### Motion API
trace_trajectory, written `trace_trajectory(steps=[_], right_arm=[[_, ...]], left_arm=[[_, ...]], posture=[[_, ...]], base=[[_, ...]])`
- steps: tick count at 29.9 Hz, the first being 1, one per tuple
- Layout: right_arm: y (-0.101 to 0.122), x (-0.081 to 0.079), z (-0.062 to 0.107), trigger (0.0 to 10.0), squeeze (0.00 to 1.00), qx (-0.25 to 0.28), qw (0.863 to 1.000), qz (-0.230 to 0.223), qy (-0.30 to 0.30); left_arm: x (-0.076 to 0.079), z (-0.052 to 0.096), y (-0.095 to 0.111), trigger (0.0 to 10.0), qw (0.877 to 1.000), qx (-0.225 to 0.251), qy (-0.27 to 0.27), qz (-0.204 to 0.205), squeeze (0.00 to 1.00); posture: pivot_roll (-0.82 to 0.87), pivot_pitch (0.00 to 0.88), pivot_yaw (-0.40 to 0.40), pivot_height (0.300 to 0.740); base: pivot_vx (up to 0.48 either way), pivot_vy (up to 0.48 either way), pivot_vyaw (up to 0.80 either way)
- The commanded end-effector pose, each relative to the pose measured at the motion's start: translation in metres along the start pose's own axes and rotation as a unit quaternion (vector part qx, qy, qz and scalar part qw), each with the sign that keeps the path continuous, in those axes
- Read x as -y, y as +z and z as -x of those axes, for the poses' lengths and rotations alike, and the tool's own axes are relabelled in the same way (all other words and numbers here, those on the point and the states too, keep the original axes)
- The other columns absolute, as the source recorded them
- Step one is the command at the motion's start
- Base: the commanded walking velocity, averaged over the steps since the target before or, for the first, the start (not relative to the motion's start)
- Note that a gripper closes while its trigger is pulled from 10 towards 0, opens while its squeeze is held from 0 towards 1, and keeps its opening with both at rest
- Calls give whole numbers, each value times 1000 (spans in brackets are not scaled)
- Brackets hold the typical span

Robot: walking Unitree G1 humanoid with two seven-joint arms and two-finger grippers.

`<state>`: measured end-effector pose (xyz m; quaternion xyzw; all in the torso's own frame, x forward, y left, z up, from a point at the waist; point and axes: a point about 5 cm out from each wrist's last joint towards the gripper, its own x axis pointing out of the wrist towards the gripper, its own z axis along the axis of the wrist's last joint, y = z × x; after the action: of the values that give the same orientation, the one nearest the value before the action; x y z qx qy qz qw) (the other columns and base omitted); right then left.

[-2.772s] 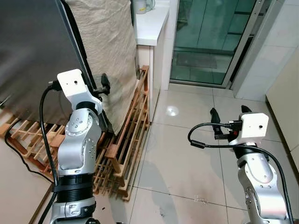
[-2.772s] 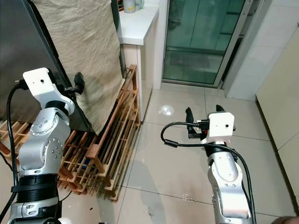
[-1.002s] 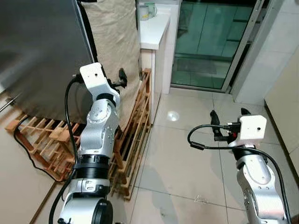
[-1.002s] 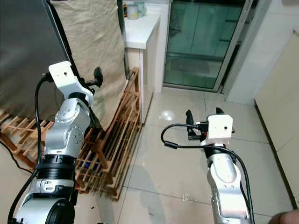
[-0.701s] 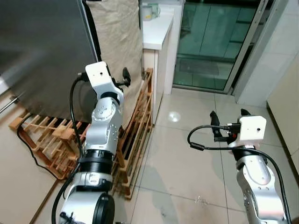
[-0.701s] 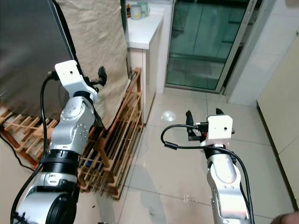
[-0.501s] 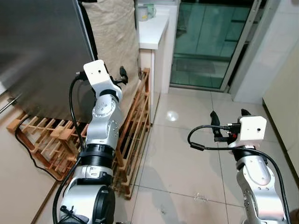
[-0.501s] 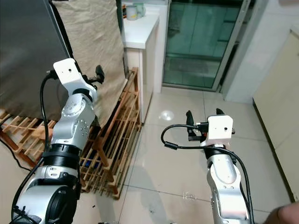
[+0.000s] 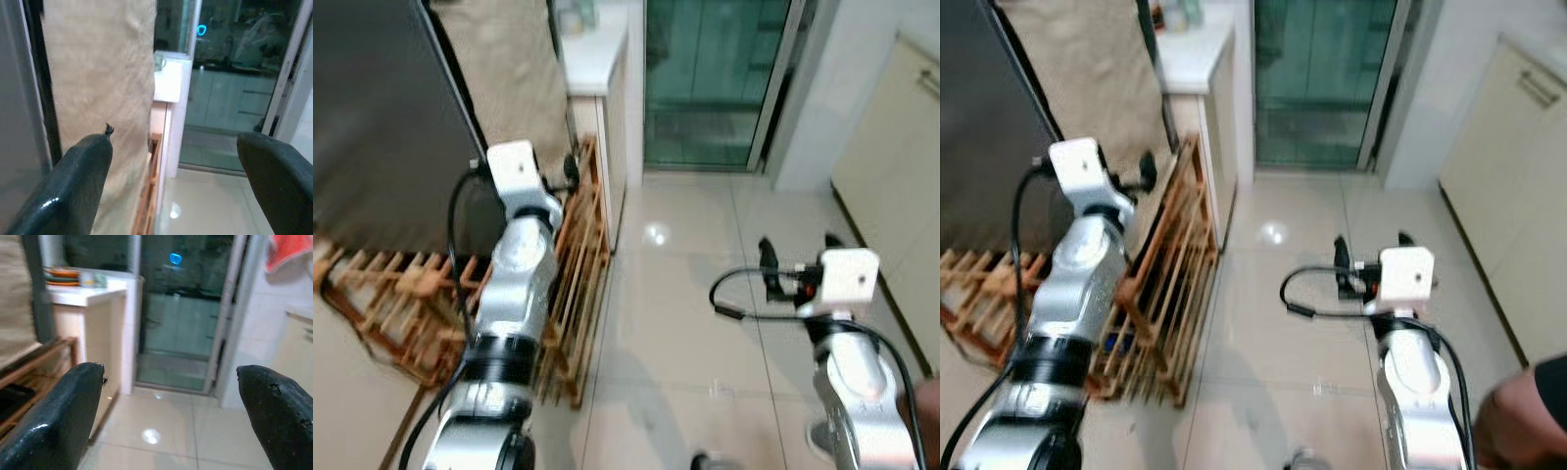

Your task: Restocking fridge

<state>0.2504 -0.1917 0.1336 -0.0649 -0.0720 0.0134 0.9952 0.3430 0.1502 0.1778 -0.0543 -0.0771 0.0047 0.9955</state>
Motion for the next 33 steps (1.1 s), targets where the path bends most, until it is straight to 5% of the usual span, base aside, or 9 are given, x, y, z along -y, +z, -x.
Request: trace_trajectory(steps=[1, 5, 7, 13, 24, 33], right_arm=[[7, -3, 0, 10000, 0, 13, 1000, -3, 14], [-9, -16, -4, 10000, 0, -28, 997, -16, 74], [-10, -18, -7, 10000, 0, -31, 996, -13, 79], [-9, -5, -19, 10000, 0, -40, 998, -29, 49], [-11, -8, -18, 10000, 161, -38, 998, -33, 46], [-6, -6, -18, 10000, 129, -23, 999, -10, 32]], left_arm=[[1, 2, 9, 10000, 999, 17, -24, -16, 0], [-7, 11, 3, 10000, 994, 25, -10, -107, 0], [-10, 10, 1, 10000, 994, 18, 5, -111, 0], [-19, 11, -2, 10000, 994, -4, 29, -102, 0], [-4, 11, 1, 10000, 995, 6, 7, -104, 0], [8, 8, 7, 10000, 997, 18, -16, -74, 0]], posture=[[-141, 0, 83, 740], [-123, 0, 70, 740], [-120, 0, 67, 740], [-112, 0, 64, 740], [-119, 0, 75, 740], [-127, 0, 80, 740]], base=[[0, 0, 0], [0, 0, 0], [0, 0, 0], [0, 0, 321], [0, 0, 374], [63, 86, 133]])
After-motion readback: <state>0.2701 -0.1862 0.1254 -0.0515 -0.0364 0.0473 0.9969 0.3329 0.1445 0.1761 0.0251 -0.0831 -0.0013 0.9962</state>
